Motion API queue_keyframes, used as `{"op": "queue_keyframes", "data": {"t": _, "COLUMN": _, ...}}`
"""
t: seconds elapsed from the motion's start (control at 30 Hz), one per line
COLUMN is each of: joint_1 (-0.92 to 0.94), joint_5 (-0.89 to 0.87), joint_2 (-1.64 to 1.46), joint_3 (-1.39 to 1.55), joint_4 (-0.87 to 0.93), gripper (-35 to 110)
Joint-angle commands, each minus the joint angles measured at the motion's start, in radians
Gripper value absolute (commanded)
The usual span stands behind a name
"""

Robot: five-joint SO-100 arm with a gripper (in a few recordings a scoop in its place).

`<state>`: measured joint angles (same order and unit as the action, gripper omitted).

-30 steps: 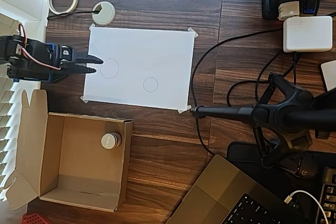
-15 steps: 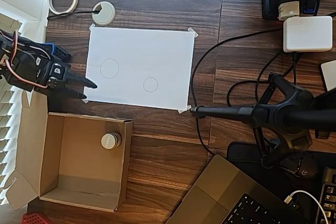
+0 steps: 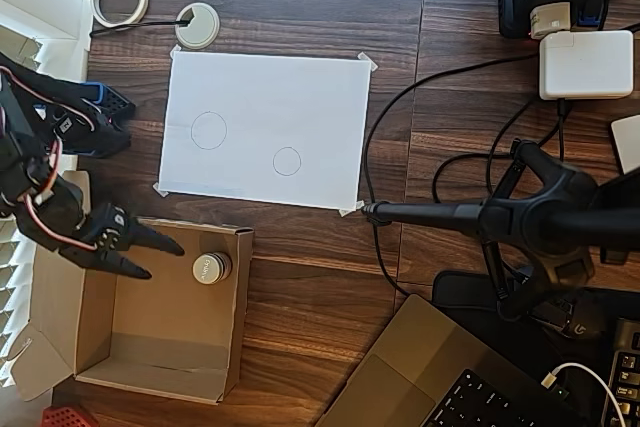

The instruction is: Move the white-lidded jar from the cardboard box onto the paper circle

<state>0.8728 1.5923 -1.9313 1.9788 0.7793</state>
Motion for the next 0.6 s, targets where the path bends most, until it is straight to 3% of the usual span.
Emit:
{"op": "queue_keyframes", "data": {"t": 0.0, "joint_1": 0.014, "joint_5": 0.051, "joint_2": 0.104, "joint_3": -0.109, "joint_4": -0.092, "gripper": 35}}
{"op": "queue_keyframes", "data": {"t": 0.57, "joint_1": -0.055, "joint_5": 0.133, "joint_2": 0.402, "joint_3": -0.153, "joint_4": -0.224, "gripper": 35}}
